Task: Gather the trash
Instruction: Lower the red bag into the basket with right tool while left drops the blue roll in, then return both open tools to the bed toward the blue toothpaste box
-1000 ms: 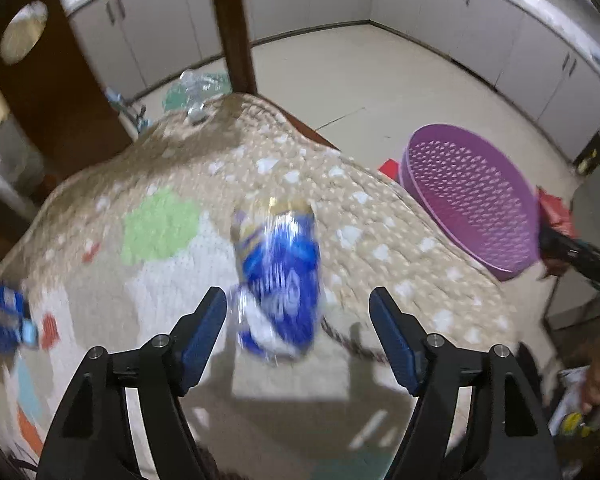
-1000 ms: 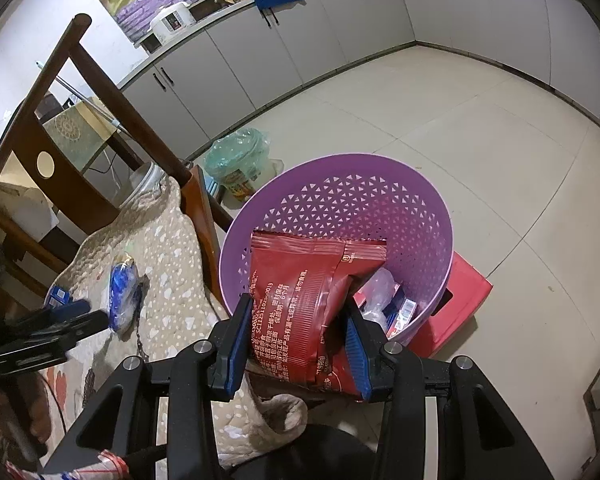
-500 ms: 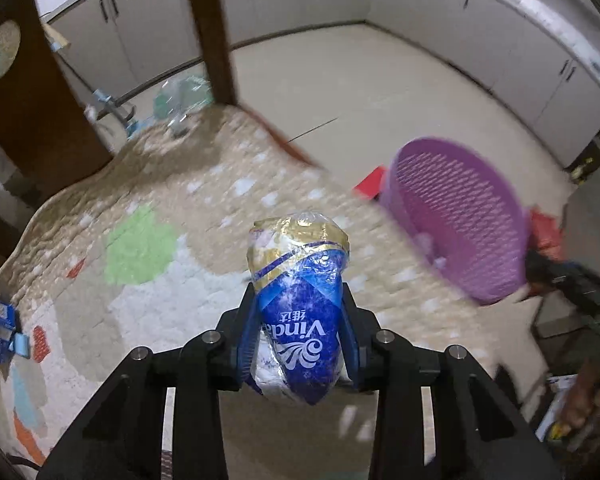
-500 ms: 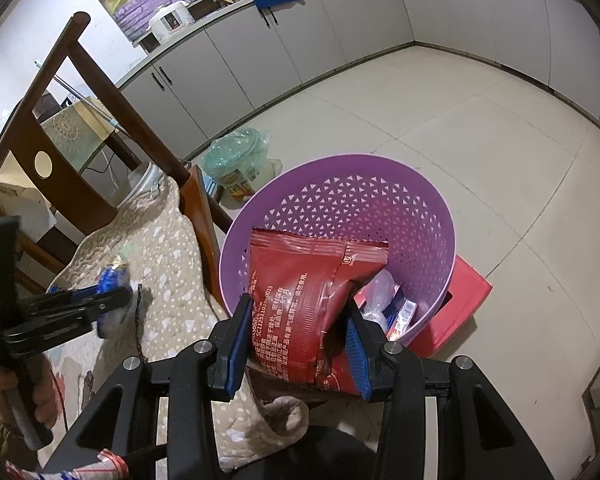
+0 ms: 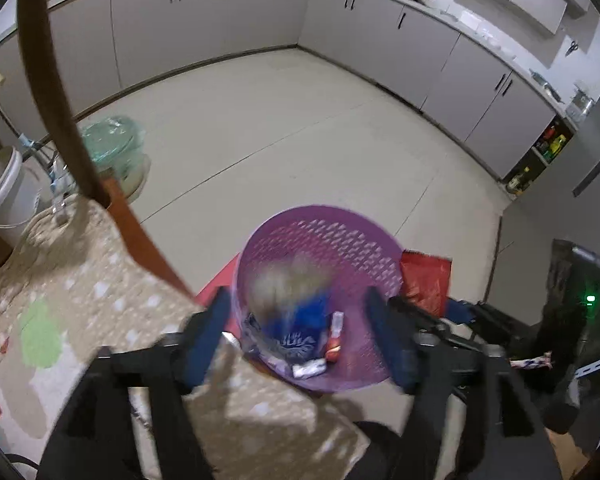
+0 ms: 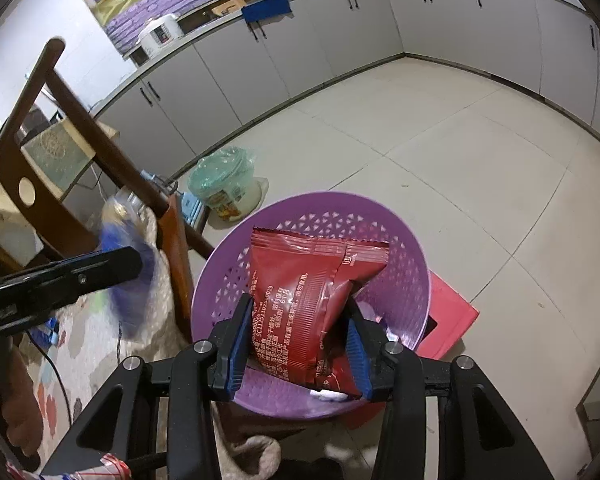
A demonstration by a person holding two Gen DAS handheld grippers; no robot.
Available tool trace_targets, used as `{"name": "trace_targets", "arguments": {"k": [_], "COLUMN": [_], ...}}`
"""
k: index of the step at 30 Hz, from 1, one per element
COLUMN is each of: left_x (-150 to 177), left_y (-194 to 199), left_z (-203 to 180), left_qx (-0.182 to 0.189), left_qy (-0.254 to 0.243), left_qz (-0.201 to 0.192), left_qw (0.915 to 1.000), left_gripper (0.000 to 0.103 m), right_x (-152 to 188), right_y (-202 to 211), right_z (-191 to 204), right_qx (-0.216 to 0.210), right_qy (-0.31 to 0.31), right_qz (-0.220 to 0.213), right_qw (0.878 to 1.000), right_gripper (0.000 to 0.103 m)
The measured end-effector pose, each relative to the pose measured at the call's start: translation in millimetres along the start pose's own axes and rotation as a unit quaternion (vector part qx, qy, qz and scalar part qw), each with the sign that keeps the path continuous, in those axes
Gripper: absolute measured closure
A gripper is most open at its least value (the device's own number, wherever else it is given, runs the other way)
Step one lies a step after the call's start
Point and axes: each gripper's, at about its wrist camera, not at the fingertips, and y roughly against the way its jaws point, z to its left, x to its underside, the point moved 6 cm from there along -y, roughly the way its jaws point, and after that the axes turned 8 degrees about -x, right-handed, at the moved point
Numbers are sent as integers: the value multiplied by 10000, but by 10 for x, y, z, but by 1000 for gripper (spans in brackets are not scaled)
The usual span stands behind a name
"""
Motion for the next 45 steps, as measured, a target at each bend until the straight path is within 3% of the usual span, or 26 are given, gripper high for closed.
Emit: {"name": "trace_targets", "arguments": {"k": [2,4,13,25,34,45], "left_x": [-2,43,399,842,1212,1523], "left_y": [30,45,188,571,730,962], "left_z": [-36,-49,255,604,708,828], "left_qx": [81,33,-772,-1104,-1611,-1479], "left_qy": [-12,-125,-116,200,179,594], "left_qz": [-65,-54,90,75,150,191], "left_qw": [9999,9999,9969,9937,9867,9870], "left_gripper": [24,21,20,18,17,17], "right_x": [-38,-61,15,192,365,543], "right_y": [10,35,103,195,249,258], "right_z": [-69,-104,-73,240,425,660], "right_qx": [-24,-35,20,-30,-91,-182], "right_qy": [-147,-220,-289,-111,33,143], "right_qz": [-59,-132,-176,-54,63,252], "right_qw": [9999,9997,9994,9999,9999,9994], "right_gripper": [48,34,22,18,14,14]}}
